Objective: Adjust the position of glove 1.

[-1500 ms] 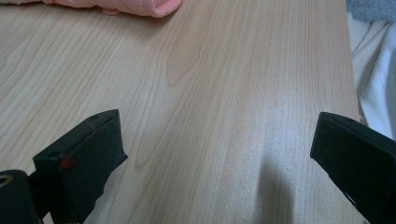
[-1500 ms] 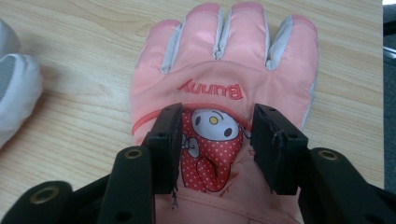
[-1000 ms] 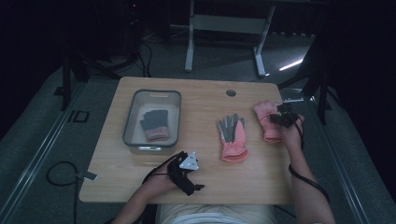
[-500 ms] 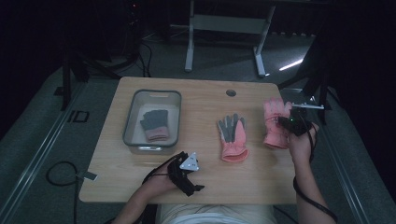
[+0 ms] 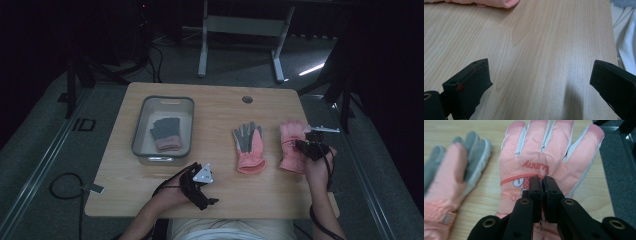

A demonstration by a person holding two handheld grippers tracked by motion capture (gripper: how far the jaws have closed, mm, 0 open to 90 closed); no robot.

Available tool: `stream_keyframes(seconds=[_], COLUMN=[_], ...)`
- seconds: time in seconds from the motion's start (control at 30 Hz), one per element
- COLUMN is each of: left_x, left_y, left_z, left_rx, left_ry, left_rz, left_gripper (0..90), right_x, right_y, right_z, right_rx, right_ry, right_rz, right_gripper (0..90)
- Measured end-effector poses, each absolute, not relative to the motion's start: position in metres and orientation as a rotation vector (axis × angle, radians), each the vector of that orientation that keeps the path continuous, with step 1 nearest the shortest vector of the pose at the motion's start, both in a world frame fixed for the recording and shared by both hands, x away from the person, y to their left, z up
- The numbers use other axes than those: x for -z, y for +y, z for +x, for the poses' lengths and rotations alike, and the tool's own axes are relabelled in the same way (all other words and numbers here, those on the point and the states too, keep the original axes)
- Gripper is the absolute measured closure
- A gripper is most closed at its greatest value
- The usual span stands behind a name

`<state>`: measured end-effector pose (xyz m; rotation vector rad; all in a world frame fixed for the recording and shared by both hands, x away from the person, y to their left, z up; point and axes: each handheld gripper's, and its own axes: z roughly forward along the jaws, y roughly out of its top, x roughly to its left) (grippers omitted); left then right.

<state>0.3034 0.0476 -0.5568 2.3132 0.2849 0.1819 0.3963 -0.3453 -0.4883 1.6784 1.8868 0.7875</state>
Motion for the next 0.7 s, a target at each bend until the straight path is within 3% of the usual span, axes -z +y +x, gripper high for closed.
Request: stream_keyframes(seconds=[0.33,0.47,0.7], left_x=[0.557,0.557,0.557], left_y=[0.048,0.047,0.047], left_z=[0.303,0.304,0.304], left_rx=[-0.19,-0.191,-0.197], left_ry=[0.286,0.286,0.281], left_rz=[2.317,2.318,2.324], left_gripper=[2.7,2.7,2.6], right_x=[0.511,0.499,0.497], right_y=[-0.342,-0.345,-0.347], right_z=[0.41,0.406,0.403], right_rx=[-0.737,-0.785,-0.781], right_ry=[1.928,1.947,2.022], right_rz=[1.692,1.64,1.553], right_gripper=[84.1,72.2,59.5])
